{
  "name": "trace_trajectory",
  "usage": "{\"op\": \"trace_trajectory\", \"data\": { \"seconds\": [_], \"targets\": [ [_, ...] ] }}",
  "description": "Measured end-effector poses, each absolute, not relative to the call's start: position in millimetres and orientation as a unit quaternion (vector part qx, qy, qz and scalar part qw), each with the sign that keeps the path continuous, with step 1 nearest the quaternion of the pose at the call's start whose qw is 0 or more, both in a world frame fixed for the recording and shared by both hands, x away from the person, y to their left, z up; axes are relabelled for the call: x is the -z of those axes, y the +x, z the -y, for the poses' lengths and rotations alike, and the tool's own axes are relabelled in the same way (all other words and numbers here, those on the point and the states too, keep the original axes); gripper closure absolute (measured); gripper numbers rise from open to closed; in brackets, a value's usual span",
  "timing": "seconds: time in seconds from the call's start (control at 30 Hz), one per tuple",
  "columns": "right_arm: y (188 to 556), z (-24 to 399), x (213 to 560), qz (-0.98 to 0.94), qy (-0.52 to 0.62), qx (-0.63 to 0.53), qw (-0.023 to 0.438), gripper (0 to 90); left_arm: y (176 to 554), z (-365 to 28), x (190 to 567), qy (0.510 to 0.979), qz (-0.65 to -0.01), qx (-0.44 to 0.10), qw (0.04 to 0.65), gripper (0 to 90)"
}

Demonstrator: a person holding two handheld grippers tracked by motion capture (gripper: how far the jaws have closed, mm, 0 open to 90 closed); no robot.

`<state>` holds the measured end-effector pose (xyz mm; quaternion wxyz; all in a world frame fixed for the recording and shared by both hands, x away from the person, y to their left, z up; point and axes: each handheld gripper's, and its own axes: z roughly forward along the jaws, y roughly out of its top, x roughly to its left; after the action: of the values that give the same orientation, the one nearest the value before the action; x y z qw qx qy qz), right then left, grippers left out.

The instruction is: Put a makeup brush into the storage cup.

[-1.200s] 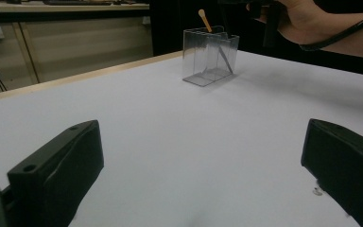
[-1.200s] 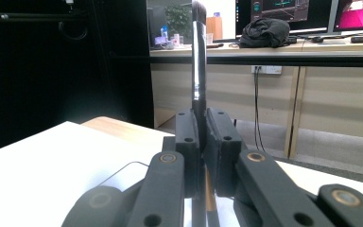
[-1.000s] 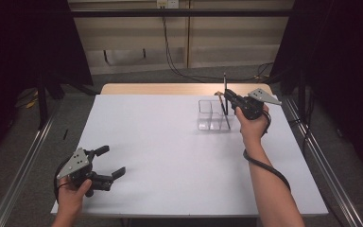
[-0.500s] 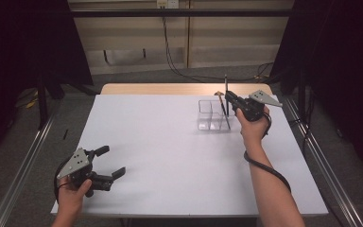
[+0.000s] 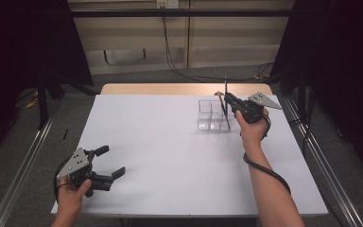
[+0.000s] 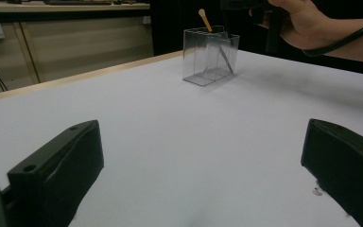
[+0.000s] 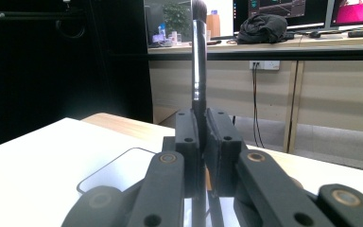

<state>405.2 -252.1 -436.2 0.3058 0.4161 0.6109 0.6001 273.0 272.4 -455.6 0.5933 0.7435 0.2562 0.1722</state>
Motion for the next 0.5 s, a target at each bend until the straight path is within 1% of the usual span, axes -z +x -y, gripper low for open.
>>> {"op": "trace_trajectory", "data": {
  "seconds": [0.5],
  "targets": [
    [398.6, 253.0, 444.2, -0.610, 0.420, -0.596, 0.309, 84.5, 272.7, -272.3, 455.4, 0.743, -0.256, -0.173, 0.593, 0.0]
  ]
}}
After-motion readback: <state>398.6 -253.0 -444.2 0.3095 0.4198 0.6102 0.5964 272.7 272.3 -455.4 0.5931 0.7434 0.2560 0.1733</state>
